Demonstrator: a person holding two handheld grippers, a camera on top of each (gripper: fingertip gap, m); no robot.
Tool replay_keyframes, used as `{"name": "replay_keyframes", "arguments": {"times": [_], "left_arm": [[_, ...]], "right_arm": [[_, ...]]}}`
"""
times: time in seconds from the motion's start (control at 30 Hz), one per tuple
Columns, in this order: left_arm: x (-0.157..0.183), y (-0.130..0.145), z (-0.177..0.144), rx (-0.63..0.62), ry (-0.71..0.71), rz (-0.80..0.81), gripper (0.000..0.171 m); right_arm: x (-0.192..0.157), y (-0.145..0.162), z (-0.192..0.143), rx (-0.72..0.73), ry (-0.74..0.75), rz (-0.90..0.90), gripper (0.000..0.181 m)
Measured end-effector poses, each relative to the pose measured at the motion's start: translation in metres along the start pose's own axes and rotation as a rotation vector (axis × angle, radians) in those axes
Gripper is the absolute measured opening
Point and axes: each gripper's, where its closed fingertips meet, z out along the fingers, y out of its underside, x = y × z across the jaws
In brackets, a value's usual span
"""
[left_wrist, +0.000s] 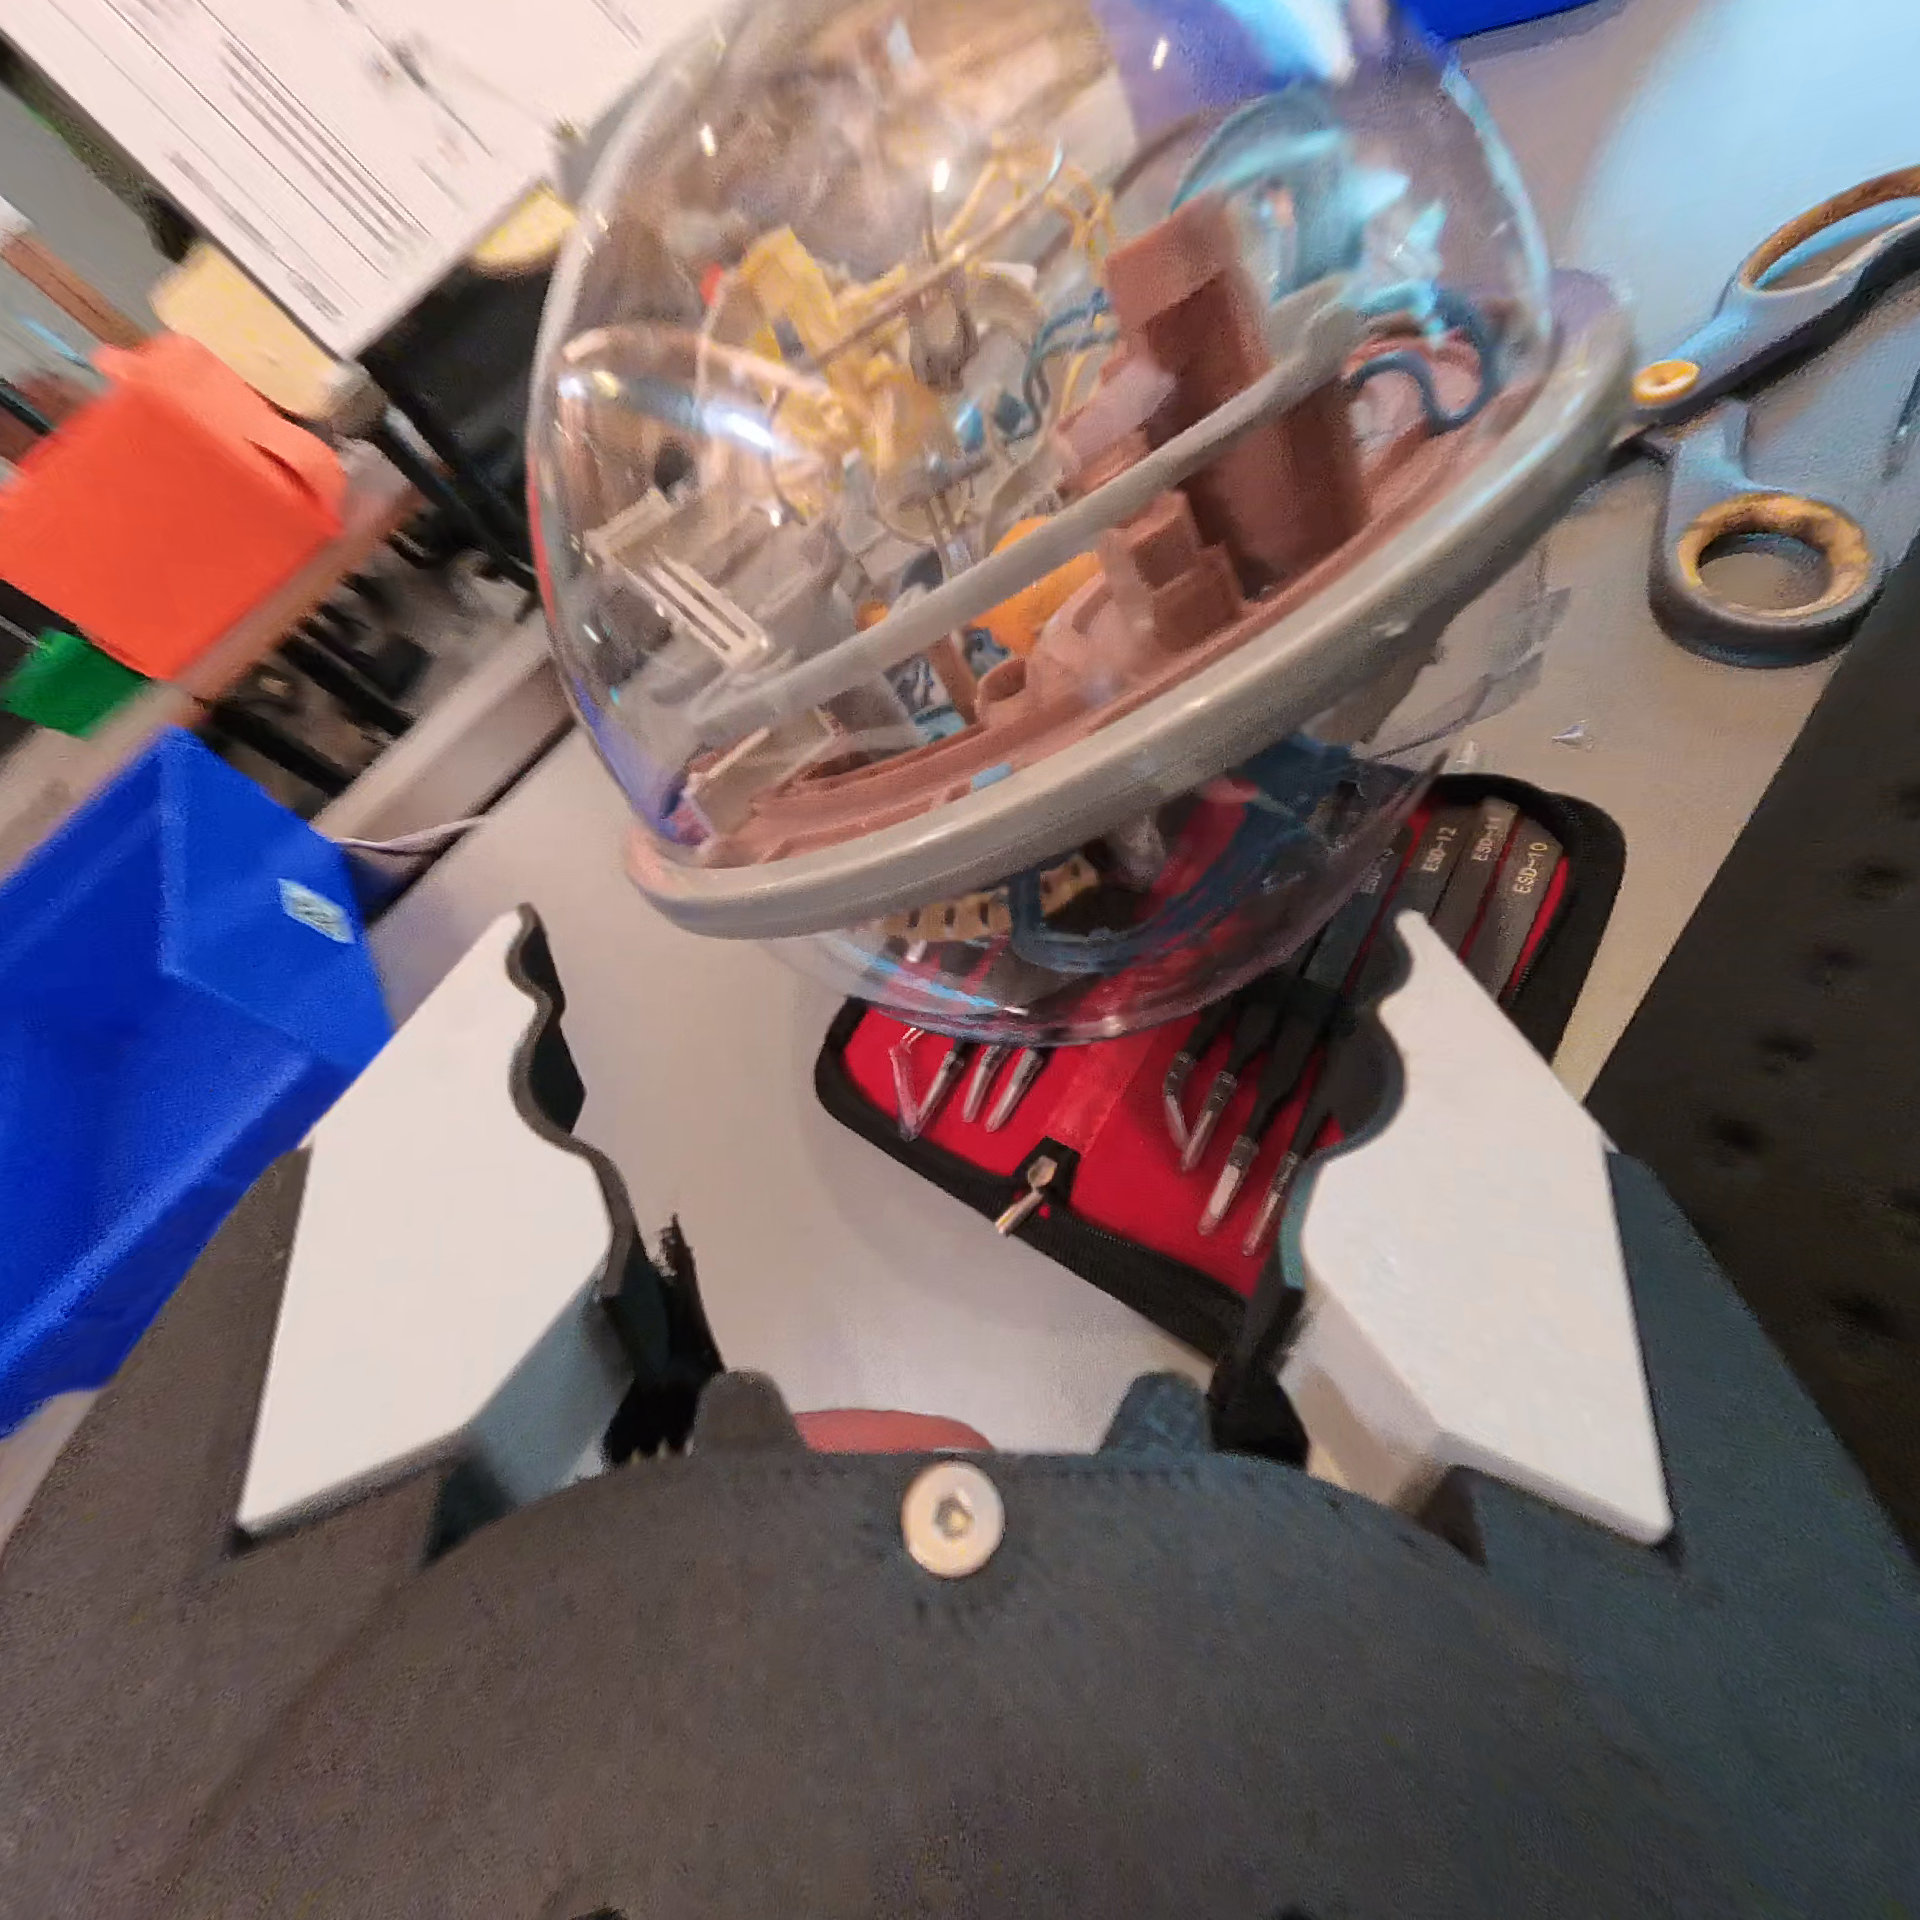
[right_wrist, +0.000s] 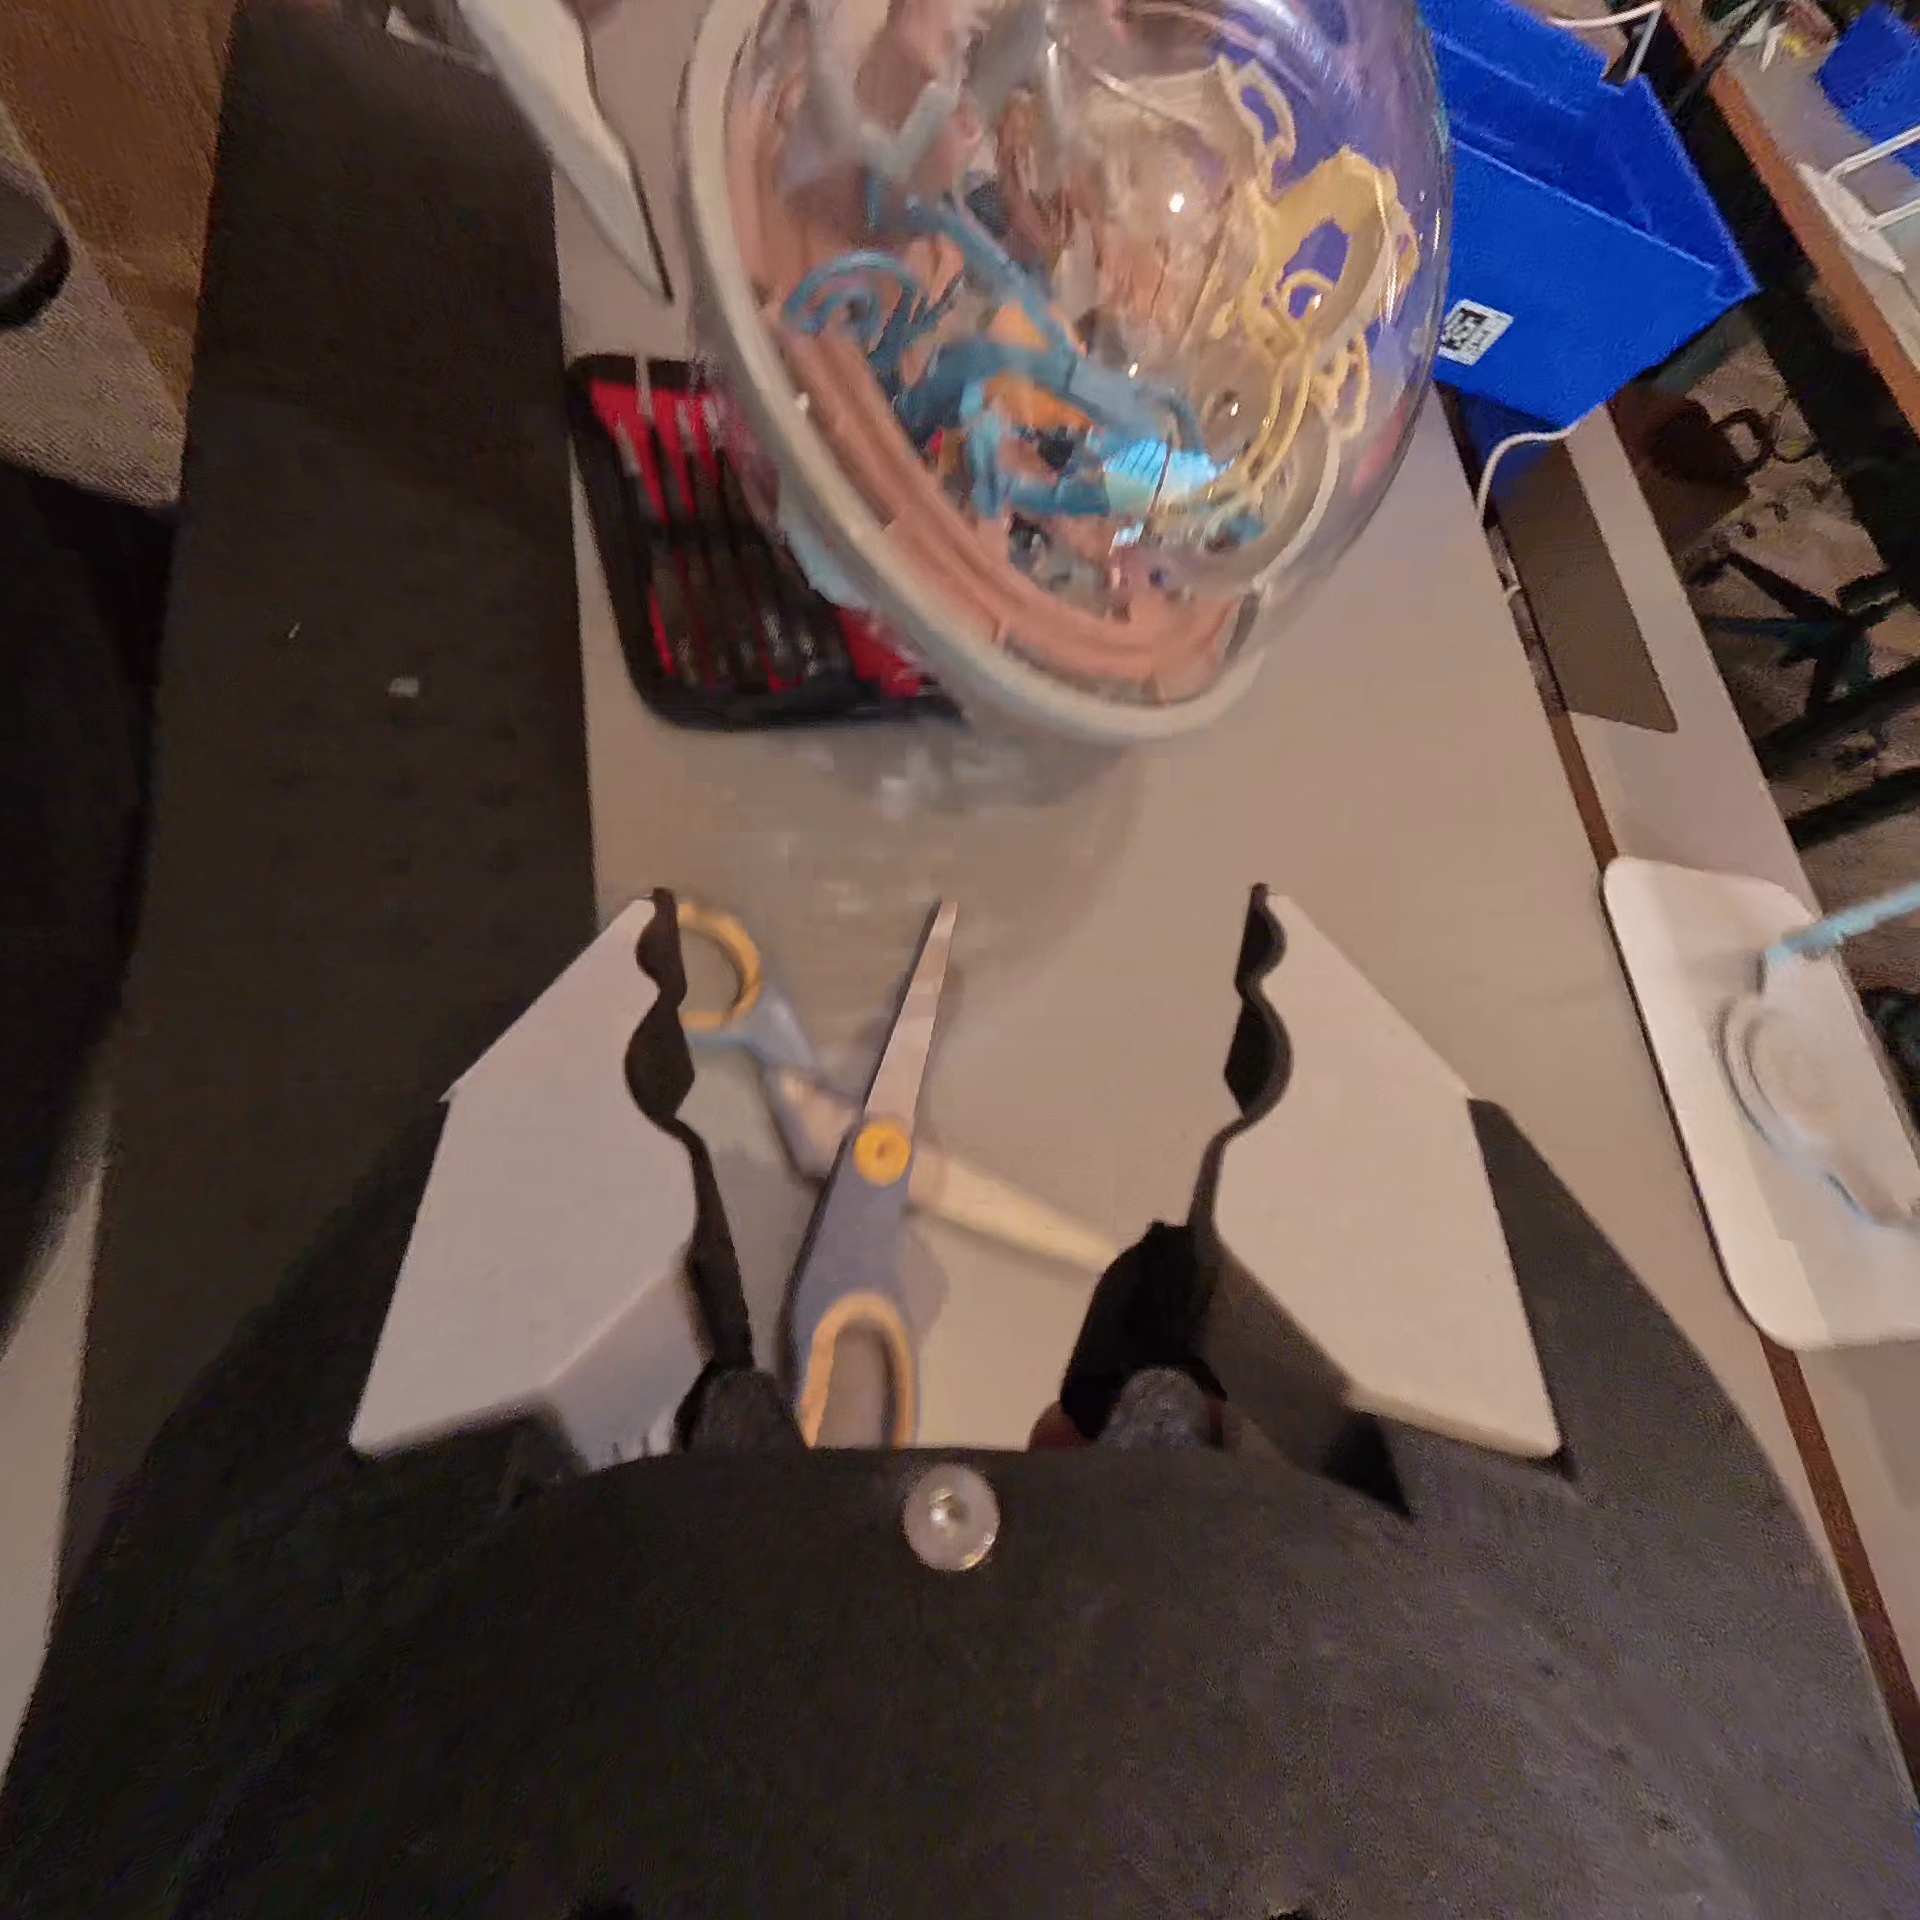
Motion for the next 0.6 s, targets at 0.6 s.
{"name": "replay_keyframes", "arguments": {"times": [0.6], "left_arm": [[-0.035,-0.086,0.118,-0.103,0.579,-0.244,0.146]], "right_arm": [[0.067,0.021,0.068,-0.058,-0.287,0.496,0.090]]}}
